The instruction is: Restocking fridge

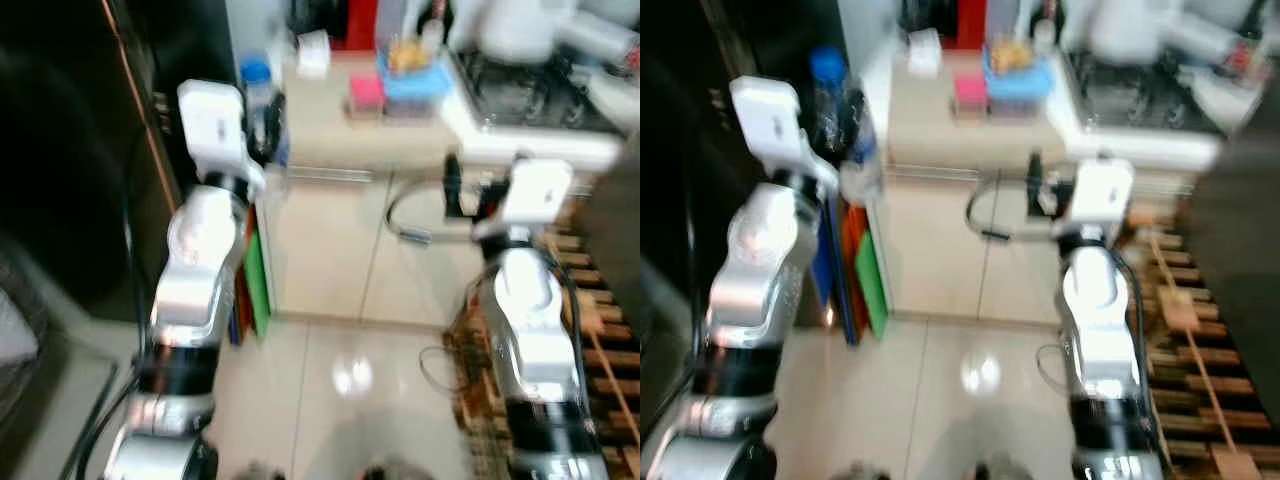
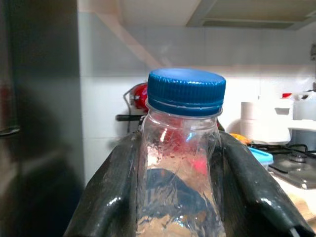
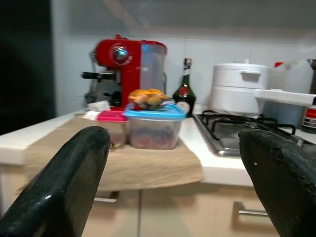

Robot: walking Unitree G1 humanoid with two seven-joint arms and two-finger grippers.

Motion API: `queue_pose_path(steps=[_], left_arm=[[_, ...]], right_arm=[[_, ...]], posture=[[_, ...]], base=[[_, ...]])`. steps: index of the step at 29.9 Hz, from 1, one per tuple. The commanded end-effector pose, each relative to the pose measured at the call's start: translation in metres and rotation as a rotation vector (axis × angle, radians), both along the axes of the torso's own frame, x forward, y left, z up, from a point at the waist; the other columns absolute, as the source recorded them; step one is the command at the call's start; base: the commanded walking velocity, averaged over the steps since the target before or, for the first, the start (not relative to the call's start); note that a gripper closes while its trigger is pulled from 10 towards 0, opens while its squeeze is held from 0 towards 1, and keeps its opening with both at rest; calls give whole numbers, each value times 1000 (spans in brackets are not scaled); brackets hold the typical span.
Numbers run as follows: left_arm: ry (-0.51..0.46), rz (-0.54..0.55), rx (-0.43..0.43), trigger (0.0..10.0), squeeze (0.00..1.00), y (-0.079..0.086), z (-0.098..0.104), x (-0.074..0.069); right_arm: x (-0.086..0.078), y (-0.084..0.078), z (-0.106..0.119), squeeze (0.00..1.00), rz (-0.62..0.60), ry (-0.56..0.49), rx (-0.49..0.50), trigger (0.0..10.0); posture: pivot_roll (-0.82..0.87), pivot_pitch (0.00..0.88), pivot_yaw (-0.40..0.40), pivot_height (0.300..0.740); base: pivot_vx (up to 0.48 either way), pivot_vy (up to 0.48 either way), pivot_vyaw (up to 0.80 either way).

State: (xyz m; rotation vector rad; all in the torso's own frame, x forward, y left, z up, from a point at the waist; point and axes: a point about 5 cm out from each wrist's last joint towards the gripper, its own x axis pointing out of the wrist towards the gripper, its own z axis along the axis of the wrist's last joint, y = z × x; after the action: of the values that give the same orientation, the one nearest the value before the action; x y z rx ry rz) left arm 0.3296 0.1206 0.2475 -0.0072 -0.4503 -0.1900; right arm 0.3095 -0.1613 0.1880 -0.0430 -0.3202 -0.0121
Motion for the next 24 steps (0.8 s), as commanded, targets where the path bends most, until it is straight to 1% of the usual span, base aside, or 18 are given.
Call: queue_pose_path(steps=[1, 11, 13, 15, 18, 19, 20, 21, 22, 24], left_arm=[[-31, -5, -6, 10000, 0, -1, 8, -3], [-14, -8, -4, 10000, 0, -4, 4, -2], [-2, -9, -6, 10000, 0, -3, 1, -1], [31, -13, -6, 10000, 0, -2, -5, 0], [108, -31, -31, 10000, 0, 0, -21, -1], [166, -43, -41, 10000, 0, 0, -34, -3], [246, -61, -56, 10000, 0, 0, -52, -7], [246, -61, -56, 10000, 0, 0, -52, -7], [331, -78, -67, 10000, 0, 0, -72, -12], [385, -79, -70, 10000, 0, 2, -85, -16]], right_arm=[[0, -1, 3, 0, 4, -4, 3, 10000], [-1, -1, 1, 0, 12, 3, 10, 10000], [-1, -2, 1, 0, 12, 4, 9, 10000], [-1, -4, -2, 0, 5, 21, 8, 10000], [-2, -7, -9, 0, -7, 52, 12, 10000], [-3, -9, -12, 0, -10, 59, 11, 10000], [-4, -13, -18, 0, -20, 74, 8, 10000], [-4, -13, -18, 0, -20, 74, 8, 10000], [-7, -20, -29, 0, -41, 116, 30, 10000], [-9, -27, -37, 0, -61, 147, 43, 10000]], posture=[[-121, 13, 29, 740], [-127, 19, 28, 740], [-128, 19, 28, 740], [-128, 23, 33, 740], [-129, 27, 44, 740], [-129, 30, 46, 740], [-128, 31, 45, 740], [-128, 31, 45, 740], [-125, 32, 42, 740], [-123, 32, 40, 740]], base=[[-285, 0, 0], [-285, 0, 0], [0, 0, 0], [0, 0, 0], [0, 0, -358], [0, 0, -756], [0, 0, -756], [0, 0, -756], [0, 0, -756], [0, 0, -756]])
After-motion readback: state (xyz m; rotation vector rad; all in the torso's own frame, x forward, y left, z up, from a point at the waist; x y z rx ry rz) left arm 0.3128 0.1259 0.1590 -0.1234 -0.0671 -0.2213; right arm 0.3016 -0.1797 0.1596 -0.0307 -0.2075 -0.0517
